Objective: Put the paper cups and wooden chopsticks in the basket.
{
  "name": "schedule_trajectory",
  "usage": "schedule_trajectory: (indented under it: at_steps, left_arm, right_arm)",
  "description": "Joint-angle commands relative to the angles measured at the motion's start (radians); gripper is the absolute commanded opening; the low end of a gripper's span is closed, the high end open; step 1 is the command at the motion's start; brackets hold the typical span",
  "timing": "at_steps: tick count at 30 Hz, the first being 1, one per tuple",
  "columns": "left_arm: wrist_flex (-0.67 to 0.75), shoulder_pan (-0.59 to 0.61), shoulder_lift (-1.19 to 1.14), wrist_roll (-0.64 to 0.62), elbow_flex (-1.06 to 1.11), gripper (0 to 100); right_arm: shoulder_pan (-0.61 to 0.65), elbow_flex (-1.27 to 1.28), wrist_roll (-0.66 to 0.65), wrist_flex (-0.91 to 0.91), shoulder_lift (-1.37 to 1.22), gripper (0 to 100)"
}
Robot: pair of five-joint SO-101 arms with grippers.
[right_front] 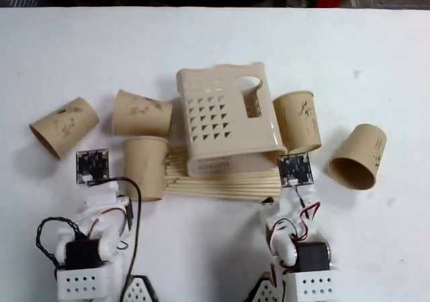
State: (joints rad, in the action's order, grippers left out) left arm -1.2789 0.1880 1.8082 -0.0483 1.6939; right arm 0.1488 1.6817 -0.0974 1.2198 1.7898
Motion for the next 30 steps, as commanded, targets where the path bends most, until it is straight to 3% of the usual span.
schedule_trajectory:
  at_steps: [1,3,6,8,15,21,27,30]
  left_arm:
    - [-0.005,0.008,0.010,0.006,-0.002,7]
    - [-0.005,0.008,0.010,0.006,-0.002,7]
    - [-0.005,0.008,0.010,0.006,-0.002,7]
    - [-0.005,0.008,0.010,0.006,-0.002,7]
    - [-0.005,0.008,0.010,0.006,-0.002,7]
    - [-0.005,0.008,0.010,0.006,-0.002,7]
    - [-0.005,0.008,0.010,0.006,-0.002,7]
    - [-0.005,0.008,0.010,0.006,-0.002,7]
  right_arm:
    - [-0.001,-0.015,-0.012,-0.054,0.013,8.8]
    - [-0.050,-0.054,-0.123,-0.074,0.013,8.8]
    - [-0.168,-0.161,-0.442,-0.084,0.013,8.4]
    - [-0.217,-0.250,-0.520,-0.084,0.012,8.4]
    - [-0.229,-0.549,-0.446,-0.101,-0.113,8.7]
    - [-0.160,-0.904,-0.341,-0.137,-0.667,9.2]
    - [0.004,-1.361,-0.272,-0.045,-1.244,24.2]
    - [0.058,-1.553,-0.218,-0.047,-1.460,23.3]
